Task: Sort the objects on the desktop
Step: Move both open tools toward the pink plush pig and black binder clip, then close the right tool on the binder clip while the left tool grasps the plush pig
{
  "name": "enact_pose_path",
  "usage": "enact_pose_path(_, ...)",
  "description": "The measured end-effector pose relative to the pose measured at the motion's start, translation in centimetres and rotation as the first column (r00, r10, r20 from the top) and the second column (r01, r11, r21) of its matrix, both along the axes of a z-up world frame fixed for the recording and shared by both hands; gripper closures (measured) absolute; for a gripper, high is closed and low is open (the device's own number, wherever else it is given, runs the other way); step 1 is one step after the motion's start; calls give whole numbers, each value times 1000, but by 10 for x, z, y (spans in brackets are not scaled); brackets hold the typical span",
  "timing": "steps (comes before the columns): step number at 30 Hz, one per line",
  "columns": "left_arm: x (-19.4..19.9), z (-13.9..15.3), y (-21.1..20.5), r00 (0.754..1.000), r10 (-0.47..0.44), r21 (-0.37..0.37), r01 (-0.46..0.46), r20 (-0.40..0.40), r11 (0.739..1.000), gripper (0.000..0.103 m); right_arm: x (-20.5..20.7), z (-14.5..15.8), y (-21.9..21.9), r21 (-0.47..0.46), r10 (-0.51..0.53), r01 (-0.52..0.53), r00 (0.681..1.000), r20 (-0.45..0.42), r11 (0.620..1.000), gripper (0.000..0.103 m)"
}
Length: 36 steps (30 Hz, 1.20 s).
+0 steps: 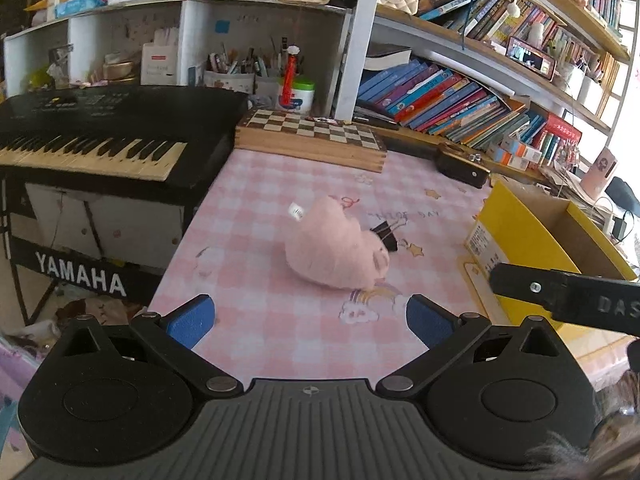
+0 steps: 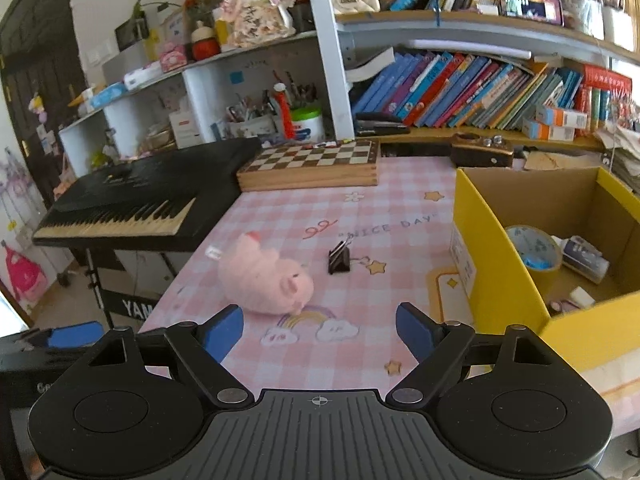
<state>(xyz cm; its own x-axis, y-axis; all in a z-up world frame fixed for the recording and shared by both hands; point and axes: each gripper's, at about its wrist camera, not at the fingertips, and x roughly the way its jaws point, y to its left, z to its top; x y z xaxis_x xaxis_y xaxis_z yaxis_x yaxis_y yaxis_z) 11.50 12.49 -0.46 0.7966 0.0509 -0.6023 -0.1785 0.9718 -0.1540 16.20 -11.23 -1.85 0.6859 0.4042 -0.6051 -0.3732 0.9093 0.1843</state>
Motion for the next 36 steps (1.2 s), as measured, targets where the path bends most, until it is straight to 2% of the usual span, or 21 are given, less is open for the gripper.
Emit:
enact_pose_path(7,48,-9,-4,1000,-17,-1,17,-8,1000,1,57,-17,5,7,-35,35,997,-66,999,18)
enact_pose_path(16,100,-28,-6,999,-13,-21,13,-43,1000,2,113,-36,27,-21,-16,13,995,-101,1000,19)
enact_pose_path(21,126,-38,-4,998,3,-25,-4,-62,1000,2,142,-51,38,-48,-13,6,989,-149,999,19)
enact_pose_path(26,146,-50,1,995,13,-22,-16,-98,1000,3,164,-66,49,-70,15,-28,984,-180,997,32)
enact_pose_path(33,160,-61,4,994,5,-58,-11,-108,998,4,184,-80,64,-95,47,-67,979,-200,993,35)
enact_pose_path(36,164,-64,5,994,1,-78,-10,-108,997,4,191,-85,68,-107,64,-87,976,-208,990,42)
